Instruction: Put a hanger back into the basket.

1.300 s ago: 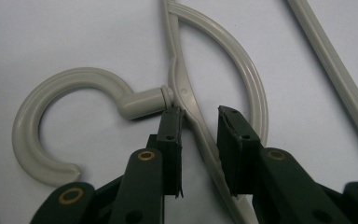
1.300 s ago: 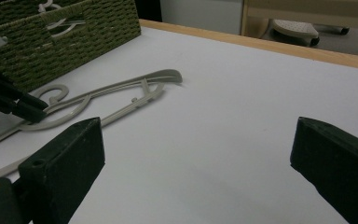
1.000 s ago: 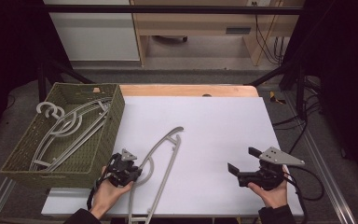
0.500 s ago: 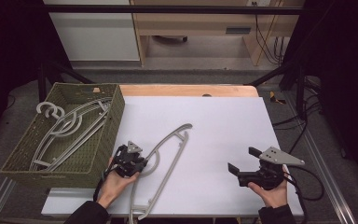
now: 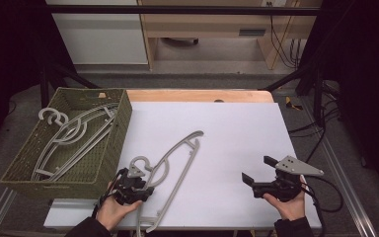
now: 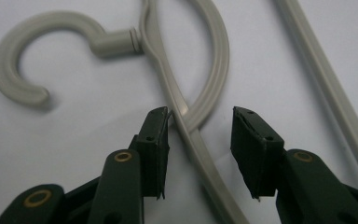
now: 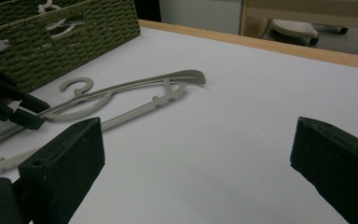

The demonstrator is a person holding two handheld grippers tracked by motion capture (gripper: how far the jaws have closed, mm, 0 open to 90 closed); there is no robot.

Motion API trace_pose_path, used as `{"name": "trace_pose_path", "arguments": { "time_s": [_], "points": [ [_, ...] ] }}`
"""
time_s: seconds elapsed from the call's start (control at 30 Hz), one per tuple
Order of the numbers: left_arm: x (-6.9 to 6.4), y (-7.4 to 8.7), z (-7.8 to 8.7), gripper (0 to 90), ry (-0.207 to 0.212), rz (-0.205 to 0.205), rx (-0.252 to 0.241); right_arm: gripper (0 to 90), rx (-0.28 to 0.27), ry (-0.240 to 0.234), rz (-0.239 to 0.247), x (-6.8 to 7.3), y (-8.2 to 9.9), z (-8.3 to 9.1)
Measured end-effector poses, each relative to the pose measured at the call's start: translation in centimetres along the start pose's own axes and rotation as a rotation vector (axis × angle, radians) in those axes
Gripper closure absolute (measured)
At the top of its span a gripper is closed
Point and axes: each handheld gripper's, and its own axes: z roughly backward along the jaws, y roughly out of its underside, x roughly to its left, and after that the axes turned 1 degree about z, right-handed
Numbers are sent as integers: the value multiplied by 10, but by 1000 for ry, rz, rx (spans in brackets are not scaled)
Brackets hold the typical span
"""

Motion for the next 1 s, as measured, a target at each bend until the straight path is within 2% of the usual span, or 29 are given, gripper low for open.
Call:
{"name": "trace_pose_path", "arguments": {
  "time_s": [0.1, 0.17, 0.37, 0.47, 0.5, 0.53, 0.6, 0.63, 0.8, 0.9, 1.0],
  "points": [
    [-1, 0, 1, 597, -15, -1, 13, 31, 0, -2, -2, 0, 0, 0],
    [0, 0, 1, 680, -37, -11, 10, 31, 1, -1, -2, 0, 0, 0],
    [1, -4, 1, 715, -34, -15, 44, 31, 3, -3, -9, 1, 0, -2],
    [6, -7, 2, 734, -8, -17, 17, 31, 3, -2, -3, 1, 0, -1],
    [8, -10, 2, 769, 0, -15, 5, 31, -1, -1, -9, 1, 0, -1],
    [9, -12, 2, 775, -6, -29, 19, 31, -1, 0, -7, 0, 0, 0],
    [12, -15, -2, 777, 1, -18, 6, 30, 1, -1, -2, 0, 0, 0],
    [14, -16, -1, 778, 7, -22, 17, 30, 2, 1, -5, 0, 0, 0],
    [10, -11, 0, 771, -7, -17, -11, 30, 1, 0, -6, 1, 0, 0],
    [7, -4, 3, 679, -1, -12, -2, 30, -4, -3, -6, 0, -1, 1],
    [6, -1, 4, 632, -1, -2, 18, 30, -2, -7, -8, 0, -1, 1]
  ]
}}
